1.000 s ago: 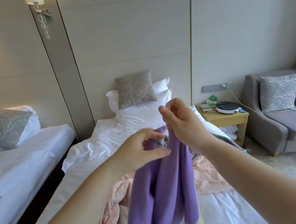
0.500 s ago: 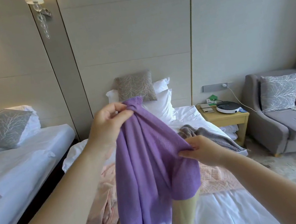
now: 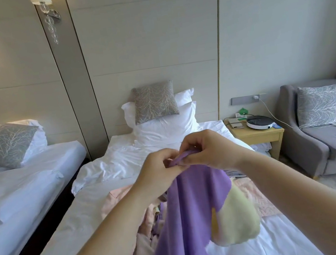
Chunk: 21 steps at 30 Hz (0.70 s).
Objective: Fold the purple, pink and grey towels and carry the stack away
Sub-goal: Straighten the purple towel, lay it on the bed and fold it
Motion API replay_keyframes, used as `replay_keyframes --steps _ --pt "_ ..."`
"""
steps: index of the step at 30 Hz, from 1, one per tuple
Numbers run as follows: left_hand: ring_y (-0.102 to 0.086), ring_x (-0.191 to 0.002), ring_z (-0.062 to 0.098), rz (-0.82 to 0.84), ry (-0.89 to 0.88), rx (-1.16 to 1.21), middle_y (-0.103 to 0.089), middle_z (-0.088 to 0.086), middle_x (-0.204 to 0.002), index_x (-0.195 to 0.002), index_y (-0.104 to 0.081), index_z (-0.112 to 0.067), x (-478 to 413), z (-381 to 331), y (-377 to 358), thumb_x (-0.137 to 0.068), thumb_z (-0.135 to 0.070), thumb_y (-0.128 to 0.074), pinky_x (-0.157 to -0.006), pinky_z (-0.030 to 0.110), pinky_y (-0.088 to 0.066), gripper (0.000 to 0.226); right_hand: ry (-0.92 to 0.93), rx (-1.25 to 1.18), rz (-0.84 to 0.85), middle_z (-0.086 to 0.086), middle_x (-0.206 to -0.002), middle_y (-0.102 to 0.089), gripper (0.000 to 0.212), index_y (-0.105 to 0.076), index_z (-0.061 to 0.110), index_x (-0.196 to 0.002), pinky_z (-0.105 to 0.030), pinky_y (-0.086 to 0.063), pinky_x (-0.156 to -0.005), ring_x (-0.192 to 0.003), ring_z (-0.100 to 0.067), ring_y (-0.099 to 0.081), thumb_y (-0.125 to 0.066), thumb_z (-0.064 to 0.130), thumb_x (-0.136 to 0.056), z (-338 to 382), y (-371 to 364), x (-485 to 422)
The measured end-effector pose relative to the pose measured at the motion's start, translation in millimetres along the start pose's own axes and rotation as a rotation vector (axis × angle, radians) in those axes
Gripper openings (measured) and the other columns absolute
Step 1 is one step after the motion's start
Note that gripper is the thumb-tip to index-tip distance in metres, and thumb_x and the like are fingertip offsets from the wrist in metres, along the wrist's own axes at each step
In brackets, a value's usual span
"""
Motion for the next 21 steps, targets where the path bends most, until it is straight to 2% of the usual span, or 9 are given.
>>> replay_keyframes --steps 2,5,7,9,13,15,17,19,21 --pt "-0.06 -0.068 0.001 -0.067 -0.031 0.057 -0.069 -0.012 -0.073 -0.076 -0.071 -0.025 -5 -2 11 -0.079 -0.005 -0.072 -0.067 0.015 -0.045 0.021 -0.039 0.05 -0.024 0.013 -0.063 -0.051 0.018 -0.063 0.018 -0.076 -0.013 -0.033 -0.054 -0.057 -0.002 -0.042 -0.081 0.019 -0.073 -17 7 5" --pt "-0.065 -0.08 -0.001 -0.161 -0.016 0.189 -0.073 -0.016 -0.081 -0.069 -0.075 -0.028 -8 0 36 -0.08 0.0 -0.069 -0.077 0.013 -0.047 0.031 -0.192 0.177 0.05 0.006 -0.065 -0.047 0.02 -0.06 0.014 -0.073 -0.017 -0.035 -0.054 -0.056 -0.003 -0.041 -0.078 0.022 -0.076 -64 11 24" --pt "-0.066 -0.091 0.004 -0.218 -0.002 0.289 -0.074 -0.013 -0.088 -0.072 -0.076 -0.027 -9 4 54 -0.082 0.0 -0.067 -0.086 0.019 -0.047 0.03 -0.272 0.194 0.112 0.003 -0.066 -0.047 0.021 -0.06 0.006 -0.076 -0.021 -0.036 -0.057 -0.061 -0.009 -0.044 -0.073 0.022 -0.082 -92 8 40" --pt "-0.065 -0.099 0.016 -0.249 0.027 0.314 -0.073 -0.004 -0.096 -0.078 -0.076 -0.02 -11 10 68 -0.082 -0.002 -0.067 -0.094 0.03 -0.046 0.021 -0.295 0.176 0.052 0.008 -0.068 -0.048 0.016 -0.058 0.019 -0.075 -0.015 -0.035 -0.057 -0.064 -0.007 -0.045 -0.064 0.025 -0.089 -102 14 49" --pt "-0.063 -0.094 0.012 -0.069 0.115 0.158 -0.072 0.001 -0.097 -0.094 -0.071 -0.02 -12 18 45 -0.071 -0.014 -0.075 -0.084 0.014 -0.045 0.025 -0.188 0.046 -0.108 0.003 -0.078 -0.055 0.025 -0.055 0.029 -0.084 -0.021 -0.035 -0.057 -0.065 -0.006 -0.044 -0.047 0.007 -0.093 -76 25 40" --pt "-0.063 -0.095 0.014 0.041 0.145 0.188 -0.069 0.005 -0.099 -0.102 -0.068 -0.016 -8 20 18 -0.063 -0.025 -0.077 -0.089 0.019 -0.046 0.042 -0.104 0.073 -0.072 -0.001 -0.074 -0.059 0.029 -0.055 0.032 -0.086 -0.027 -0.036 -0.057 -0.063 -0.01 -0.045 -0.047 0.004 -0.092 -52 15 30" --pt "-0.064 -0.098 0.015 0.095 0.091 0.17 -0.068 0.001 -0.102 -0.103 -0.068 -0.015 -6 14 -2 -0.057 -0.034 -0.081 -0.091 0.027 -0.048 0.052 -0.036 0.055 -0.052 0.002 -0.07 -0.06 0.029 -0.057 0.034 -0.083 -0.024 -0.038 -0.057 -0.061 -0.008 -0.046 -0.051 0.006 -0.089 -30 8 21" --pt "-0.066 -0.09 0.007 0.144 0.035 0.139 -0.07 -0.009 -0.095 -0.1 -0.069 -0.019 -3 6 -16 -0.059 -0.035 -0.082 -0.079 0.02 -0.049 0.047 0.015 0.03 -0.059 0.009 -0.067 -0.058 0.029 -0.059 0.035 -0.078 -0.018 -0.04 -0.057 -0.061 -0.003 -0.048 -0.057 0.006 -0.084 -15 6 14" --pt "-0.065 -0.08 0.003 0.141 -0.009 0.122 -0.071 -0.009 -0.085 -0.094 -0.071 -0.025 -2 2 -19 -0.067 -0.03 -0.079 -0.072 0.017 -0.048 0.028 0.031 0.023 -0.074 0.001 -0.069 -0.061 0.022 -0.061 0.031 -0.075 -0.023 -0.043 -0.06 -0.065 -0.005 -0.051 -0.065 0.01 -0.082 -10 7 10"
Point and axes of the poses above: each hand's wrist, its own x-axis away from the middle knuckle, its own y-axis out of the back of the hand, z = x × y, the point moved 10 cm from there along -x, towards the middle knuckle
